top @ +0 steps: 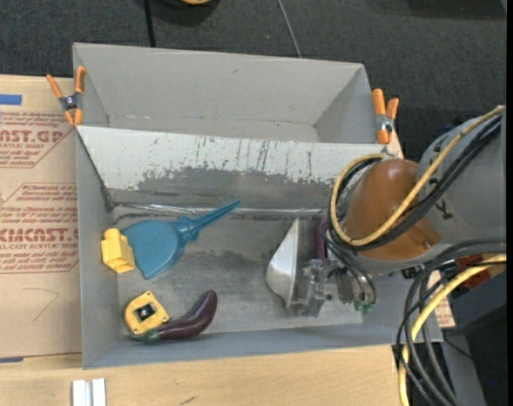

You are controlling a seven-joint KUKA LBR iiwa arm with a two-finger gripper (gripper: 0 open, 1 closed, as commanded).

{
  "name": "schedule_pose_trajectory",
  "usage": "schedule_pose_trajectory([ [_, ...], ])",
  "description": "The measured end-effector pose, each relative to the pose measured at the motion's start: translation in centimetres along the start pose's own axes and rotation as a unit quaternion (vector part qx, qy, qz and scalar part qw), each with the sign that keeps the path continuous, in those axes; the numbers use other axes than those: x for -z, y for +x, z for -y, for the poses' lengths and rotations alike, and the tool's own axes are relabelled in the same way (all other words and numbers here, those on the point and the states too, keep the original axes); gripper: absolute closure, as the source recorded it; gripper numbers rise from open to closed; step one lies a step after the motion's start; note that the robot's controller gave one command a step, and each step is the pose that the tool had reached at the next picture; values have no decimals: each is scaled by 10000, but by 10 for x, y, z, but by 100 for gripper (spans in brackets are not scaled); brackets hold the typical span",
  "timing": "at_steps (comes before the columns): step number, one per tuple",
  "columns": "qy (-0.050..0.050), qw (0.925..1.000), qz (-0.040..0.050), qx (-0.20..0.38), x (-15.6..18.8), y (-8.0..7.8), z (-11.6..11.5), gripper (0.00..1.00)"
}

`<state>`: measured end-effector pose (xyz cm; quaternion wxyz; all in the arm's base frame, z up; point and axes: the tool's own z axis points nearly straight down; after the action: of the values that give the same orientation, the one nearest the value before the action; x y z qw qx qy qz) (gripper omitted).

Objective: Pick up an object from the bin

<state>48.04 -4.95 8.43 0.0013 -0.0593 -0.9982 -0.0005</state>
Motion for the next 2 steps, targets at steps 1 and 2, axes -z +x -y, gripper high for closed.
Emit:
schedule_pose_trajectory([
  [1, 0, 10000, 16, 2, 14, -1, 0, 100],
  [2, -2, 10000, 28, 1, 23, -1, 0, 100],
])
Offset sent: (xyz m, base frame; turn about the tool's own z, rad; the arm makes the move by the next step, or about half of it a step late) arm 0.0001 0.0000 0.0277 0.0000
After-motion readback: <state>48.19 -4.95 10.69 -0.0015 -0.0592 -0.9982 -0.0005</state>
